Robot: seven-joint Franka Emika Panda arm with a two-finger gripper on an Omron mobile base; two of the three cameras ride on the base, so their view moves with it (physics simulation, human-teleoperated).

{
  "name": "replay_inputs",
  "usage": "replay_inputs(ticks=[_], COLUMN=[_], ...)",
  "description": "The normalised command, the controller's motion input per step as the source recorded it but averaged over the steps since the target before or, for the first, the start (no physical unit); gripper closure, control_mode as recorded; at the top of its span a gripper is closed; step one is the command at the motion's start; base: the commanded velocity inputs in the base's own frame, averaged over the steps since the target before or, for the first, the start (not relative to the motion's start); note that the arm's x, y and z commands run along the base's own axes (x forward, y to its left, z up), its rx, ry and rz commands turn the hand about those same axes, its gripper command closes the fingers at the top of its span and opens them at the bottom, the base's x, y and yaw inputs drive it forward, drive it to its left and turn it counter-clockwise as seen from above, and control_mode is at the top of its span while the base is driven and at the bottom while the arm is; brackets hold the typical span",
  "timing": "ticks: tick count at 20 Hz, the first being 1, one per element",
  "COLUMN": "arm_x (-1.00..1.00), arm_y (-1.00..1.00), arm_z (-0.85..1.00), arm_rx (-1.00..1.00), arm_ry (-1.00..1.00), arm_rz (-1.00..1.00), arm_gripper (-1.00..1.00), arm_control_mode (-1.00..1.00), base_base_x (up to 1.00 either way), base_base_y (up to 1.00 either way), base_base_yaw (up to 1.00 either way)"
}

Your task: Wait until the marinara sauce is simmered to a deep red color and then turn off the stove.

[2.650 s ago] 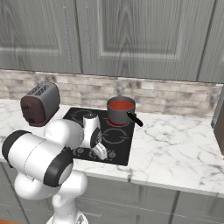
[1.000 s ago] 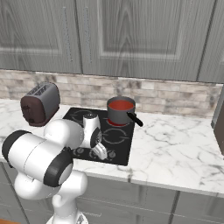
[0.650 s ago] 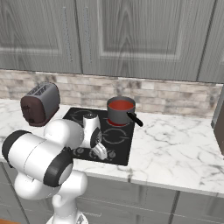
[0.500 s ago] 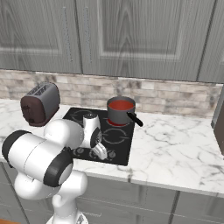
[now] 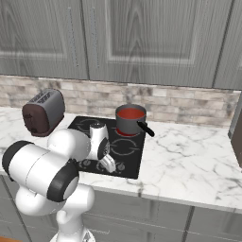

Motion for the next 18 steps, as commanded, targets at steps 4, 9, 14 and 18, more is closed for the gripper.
replay_inputs(ticks=[4,9,14,18], arm_x=[0.0,0.0,0.0,0.0], arm_y=[0.0,0.0,0.0,0.0], arm_z=[0.0,0.0,0.0,0.0], arm_rx=[0.0,0.0,0.0,0.0], arm_ry=[0.0,0.0,0.0,0.0], arm_rz=[0.0,0.0,0.0,0.0], arm_gripper=[-1.0,-1.0,-1.0,-1.0], arm_control_mode=[-1.0,-1.0,-1.0,-1.0], base_base_x=[0.0,0.0,0.0,0.0], base_base_y=[0.0,0.0,0.0,0.0], base_base_yaw=[0.0,0.0,0.0,0.0])
